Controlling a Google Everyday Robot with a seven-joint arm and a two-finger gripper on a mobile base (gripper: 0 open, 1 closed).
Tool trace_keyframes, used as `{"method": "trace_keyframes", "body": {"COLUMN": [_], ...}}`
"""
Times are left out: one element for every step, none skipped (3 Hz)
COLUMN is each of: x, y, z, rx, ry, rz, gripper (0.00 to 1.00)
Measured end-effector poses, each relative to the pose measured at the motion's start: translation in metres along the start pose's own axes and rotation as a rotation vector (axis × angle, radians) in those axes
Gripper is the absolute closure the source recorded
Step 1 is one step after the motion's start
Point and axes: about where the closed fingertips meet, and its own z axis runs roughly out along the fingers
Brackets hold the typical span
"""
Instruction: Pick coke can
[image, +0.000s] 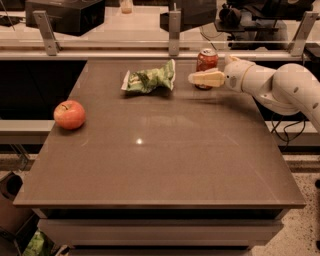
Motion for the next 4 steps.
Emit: {"method": "trace_keyframes", "body": {"x": [0.0004, 0.0004, 0.0004, 0.0004], "y": [0.0023, 0.0044, 0.0065, 0.0088], "z": [0.0027, 0.0051, 0.0073, 0.0098], "rx": [-0.005, -0.009, -0.013, -0.018], "ry": [0.000, 0.000, 0.000, 0.000], "rz": [0.001, 0.001, 0.002, 0.002], "gripper": [0.18, 0.41, 0.63, 0.88]}}
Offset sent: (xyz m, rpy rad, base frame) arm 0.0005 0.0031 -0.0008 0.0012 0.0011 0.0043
